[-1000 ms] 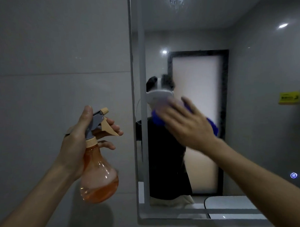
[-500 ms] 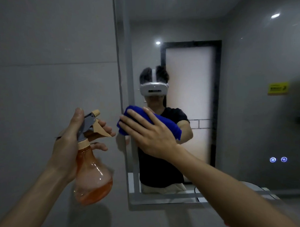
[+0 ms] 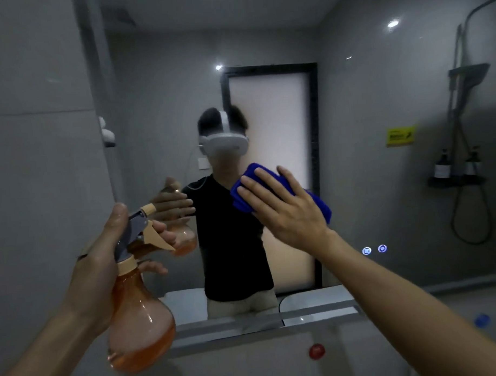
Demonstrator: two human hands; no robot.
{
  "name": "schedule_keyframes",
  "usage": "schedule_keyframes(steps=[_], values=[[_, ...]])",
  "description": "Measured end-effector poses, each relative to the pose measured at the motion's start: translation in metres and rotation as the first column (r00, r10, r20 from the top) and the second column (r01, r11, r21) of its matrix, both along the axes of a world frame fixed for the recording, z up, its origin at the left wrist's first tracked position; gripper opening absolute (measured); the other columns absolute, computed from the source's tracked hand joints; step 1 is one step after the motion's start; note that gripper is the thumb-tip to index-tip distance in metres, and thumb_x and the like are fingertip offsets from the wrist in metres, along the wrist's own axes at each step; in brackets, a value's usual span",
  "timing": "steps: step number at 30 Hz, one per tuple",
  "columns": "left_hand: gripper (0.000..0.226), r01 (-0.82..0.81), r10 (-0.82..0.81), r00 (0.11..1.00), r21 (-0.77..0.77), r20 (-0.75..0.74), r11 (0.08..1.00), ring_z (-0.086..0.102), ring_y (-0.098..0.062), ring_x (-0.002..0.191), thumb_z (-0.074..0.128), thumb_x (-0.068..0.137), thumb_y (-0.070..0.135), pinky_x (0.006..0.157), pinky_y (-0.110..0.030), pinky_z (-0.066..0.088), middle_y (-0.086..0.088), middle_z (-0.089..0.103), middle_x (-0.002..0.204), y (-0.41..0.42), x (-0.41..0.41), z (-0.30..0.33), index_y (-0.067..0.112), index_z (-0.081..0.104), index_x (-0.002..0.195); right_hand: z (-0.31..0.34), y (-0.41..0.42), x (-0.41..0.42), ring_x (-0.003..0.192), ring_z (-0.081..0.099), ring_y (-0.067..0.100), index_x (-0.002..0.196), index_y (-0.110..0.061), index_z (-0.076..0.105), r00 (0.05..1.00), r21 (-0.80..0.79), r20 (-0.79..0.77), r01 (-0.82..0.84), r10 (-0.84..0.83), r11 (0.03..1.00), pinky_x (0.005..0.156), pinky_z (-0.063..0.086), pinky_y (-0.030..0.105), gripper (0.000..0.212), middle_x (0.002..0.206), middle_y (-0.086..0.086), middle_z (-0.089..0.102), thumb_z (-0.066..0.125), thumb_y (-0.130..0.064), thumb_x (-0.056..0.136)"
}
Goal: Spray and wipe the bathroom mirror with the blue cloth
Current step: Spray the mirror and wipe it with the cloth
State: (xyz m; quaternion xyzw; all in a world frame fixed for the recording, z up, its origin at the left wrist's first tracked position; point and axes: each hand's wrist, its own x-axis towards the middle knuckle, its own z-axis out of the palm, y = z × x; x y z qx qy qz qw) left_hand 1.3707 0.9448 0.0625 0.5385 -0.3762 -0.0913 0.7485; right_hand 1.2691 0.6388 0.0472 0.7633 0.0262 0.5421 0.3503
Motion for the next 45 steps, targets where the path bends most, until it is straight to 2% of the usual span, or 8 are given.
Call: schedule_keyframes(steps=[7,13,17,24,29,35,41,45], values=[[0.054,-0.025,0.025,0.998,-0.004,-0.051,1.0,0.073,-0.03,0.088,0.044,0.09,0.057,0.051,-0.031,0.058,-0.017,0.074,0.092,-0.073,-0.076,-0.007,0.018,0.08,0.083,0.007,-0.11,-0.088,0.148,0.033,0.028,0.149,-0.017,0.045,0.986,0.078,0.138,0.079,-0.089,0.994,0.111,0.038,0.057,0.061,0.158,0.004,0.04,0.068,-0.035,0.096],[0.056,-0.029,0.029,0.998,0.0,-0.06,1.0,0.072,-0.032,0.091,0.039,0.095,0.054,0.052,-0.031,0.058,-0.017,0.075,0.094,-0.131,-0.149,-0.007,0.013,0.078,0.088,0.012,-0.157,-0.138,0.151,0.025,0.029,0.155,-0.017,0.034,0.997,0.026,0.016,0.081,-0.082,0.996,0.116,0.031,0.058,0.052,0.162,0.005,0.03,0.049,-0.029,0.107],[0.059,0.002,-0.002,0.998,0.004,-0.059,1.0,0.072,-0.035,0.089,0.038,0.096,0.052,0.051,-0.032,0.056,-0.021,0.073,0.093,-0.154,-0.177,-0.006,0.001,0.067,0.103,0.01,-0.178,-0.16,0.152,0.023,0.029,0.156,-0.018,0.032,0.993,0.084,0.032,0.111,-0.114,0.99,0.117,0.029,0.058,0.052,0.163,0.005,0.029,0.047,-0.03,0.107],[0.059,0.078,-0.078,0.996,0.021,-0.031,0.997,0.072,-0.033,0.088,0.041,0.093,0.055,0.053,-0.034,0.056,-0.022,0.073,0.095,-0.188,-0.189,-0.011,0.005,0.072,0.097,0.004,-0.21,-0.192,0.151,0.024,0.029,0.154,-0.018,0.036,0.983,0.118,0.05,0.168,-0.175,0.979,0.117,0.03,0.057,0.052,0.162,0.004,0.029,0.048,-0.032,0.106],[0.074,0.167,-0.163,0.984,0.054,-0.068,0.984,0.071,-0.035,0.089,0.061,0.07,0.077,0.054,-0.032,0.057,-0.024,0.072,0.099,-0.209,-0.195,-0.021,0.012,0.075,0.101,-0.002,-0.243,-0.226,0.15,0.023,0.034,0.152,-0.012,0.039,0.972,0.238,0.022,0.221,-0.233,0.946,0.118,0.026,0.058,0.05,0.16,0.011,0.034,0.022,-0.033,0.11],[0.08,0.194,-0.19,0.978,0.039,-0.085,0.98,0.072,-0.035,0.088,0.068,0.062,0.077,0.05,-0.035,0.056,-0.025,0.072,0.097,-0.251,-0.224,-0.029,0.006,0.074,0.097,-0.02,-0.306,-0.28,0.151,0.02,0.033,0.158,-0.015,0.024,0.934,0.357,0.06,0.309,-0.352,0.882,0.118,0.027,0.056,0.052,0.165,0.01,0.022,0.025,-0.035,0.11],[0.06,0.226,-0.22,0.969,0.044,-0.108,0.973,0.071,-0.04,0.09,0.044,0.092,0.053,0.05,-0.034,0.055,-0.028,0.071,0.096,-0.317,-0.277,-0.045,-0.001,0.068,0.105,-0.033,-0.362,-0.337,0.152,0.013,0.031,0.159,-0.016,0.021,0.927,0.453,0.061,0.304,-0.369,0.838,0.12,0.022,0.054,0.054,0.165,0.01,0.02,0.03,-0.033,0.108],[0.068,0.231,-0.222,0.967,0.061,-0.123,0.971,0.07,-0.042,0.092,0.052,0.089,0.062,0.052,-0.036,0.055,-0.029,0.07,0.097,-0.368,-0.317,-0.062,-0.001,0.07,0.104,-0.049,-0.41,-0.377,0.152,0.016,0.032,0.159,-0.019,0.019,0.94,0.477,0.062,0.267,-0.335,0.837,0.119,0.024,0.055,0.054,0.164,0.009,0.023,0.03,-0.033,0.108]])
